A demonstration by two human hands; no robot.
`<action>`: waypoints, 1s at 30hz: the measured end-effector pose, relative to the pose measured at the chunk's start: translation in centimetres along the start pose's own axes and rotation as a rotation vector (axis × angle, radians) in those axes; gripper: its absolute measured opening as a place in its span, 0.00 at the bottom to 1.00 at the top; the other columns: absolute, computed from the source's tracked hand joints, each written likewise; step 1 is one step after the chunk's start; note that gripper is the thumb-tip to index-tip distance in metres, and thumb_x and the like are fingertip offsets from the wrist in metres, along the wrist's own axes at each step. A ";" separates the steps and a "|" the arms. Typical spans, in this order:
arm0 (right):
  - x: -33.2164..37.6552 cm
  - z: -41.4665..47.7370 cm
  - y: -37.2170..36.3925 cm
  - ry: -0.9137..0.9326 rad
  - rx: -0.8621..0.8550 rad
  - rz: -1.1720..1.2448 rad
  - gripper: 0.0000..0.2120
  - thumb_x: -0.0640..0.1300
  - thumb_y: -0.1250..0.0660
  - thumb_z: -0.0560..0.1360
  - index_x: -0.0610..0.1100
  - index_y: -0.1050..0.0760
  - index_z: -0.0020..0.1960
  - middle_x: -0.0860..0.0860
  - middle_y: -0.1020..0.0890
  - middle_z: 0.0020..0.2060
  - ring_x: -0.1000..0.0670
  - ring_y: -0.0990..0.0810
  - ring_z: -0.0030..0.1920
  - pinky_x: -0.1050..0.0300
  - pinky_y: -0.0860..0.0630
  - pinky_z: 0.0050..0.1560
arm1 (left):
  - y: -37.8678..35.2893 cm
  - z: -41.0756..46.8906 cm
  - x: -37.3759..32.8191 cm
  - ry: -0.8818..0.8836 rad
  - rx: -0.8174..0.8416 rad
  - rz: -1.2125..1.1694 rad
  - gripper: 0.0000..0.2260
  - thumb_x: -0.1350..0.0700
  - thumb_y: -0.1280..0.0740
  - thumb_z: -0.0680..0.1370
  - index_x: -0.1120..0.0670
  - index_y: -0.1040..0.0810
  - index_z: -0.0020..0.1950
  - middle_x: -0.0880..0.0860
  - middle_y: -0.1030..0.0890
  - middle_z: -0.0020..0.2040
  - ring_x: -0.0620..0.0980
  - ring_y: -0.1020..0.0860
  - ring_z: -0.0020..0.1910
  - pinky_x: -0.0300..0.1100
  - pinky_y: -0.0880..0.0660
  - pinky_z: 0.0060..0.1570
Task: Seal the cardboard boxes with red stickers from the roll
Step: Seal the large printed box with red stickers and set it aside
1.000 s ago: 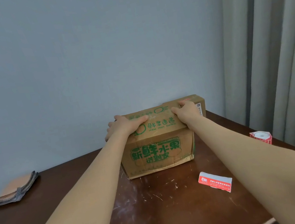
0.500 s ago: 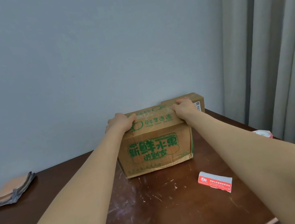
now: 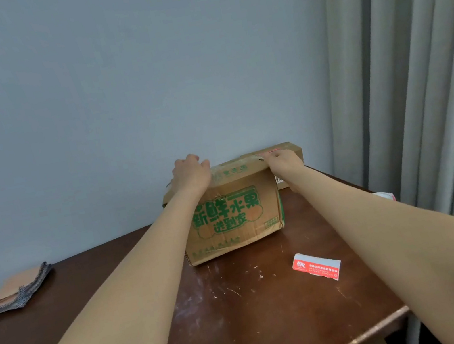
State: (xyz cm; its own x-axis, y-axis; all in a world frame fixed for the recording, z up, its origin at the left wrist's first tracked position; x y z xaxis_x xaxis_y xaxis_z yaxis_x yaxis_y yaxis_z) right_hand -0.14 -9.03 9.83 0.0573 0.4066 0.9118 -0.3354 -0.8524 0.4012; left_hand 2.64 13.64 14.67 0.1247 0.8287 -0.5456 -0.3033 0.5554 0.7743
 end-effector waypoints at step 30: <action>-12.4 -8.8 -0.3 -0.164 0.373 -0.669 0.22 0.45 0.25 0.71 0.38 0.23 0.61 0.42 0.20 0.58 0.42 0.21 0.56 0.50 0.22 0.56 | -16.7 -14.4 -1.4 -0.025 0.575 0.209 0.20 0.48 0.35 0.78 0.61 0.27 0.63 0.56 0.21 0.52 0.54 0.20 0.43 0.46 0.19 0.47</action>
State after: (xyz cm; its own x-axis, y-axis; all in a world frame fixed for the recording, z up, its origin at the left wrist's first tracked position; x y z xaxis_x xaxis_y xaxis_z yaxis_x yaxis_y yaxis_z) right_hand -9.00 -10.92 -2.41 0.2835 0.8438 0.4556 0.1559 -0.5094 0.8463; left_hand -6.04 2.20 -2.09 0.1419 0.9215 -0.3616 0.2341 0.3237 0.9168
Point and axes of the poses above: each hand's wrist, its own z-axis towards the middle knuckle, its own y-axis out of the back of the hand, x = y × z, the point moved 10 cm from there along z, towards the middle knuckle
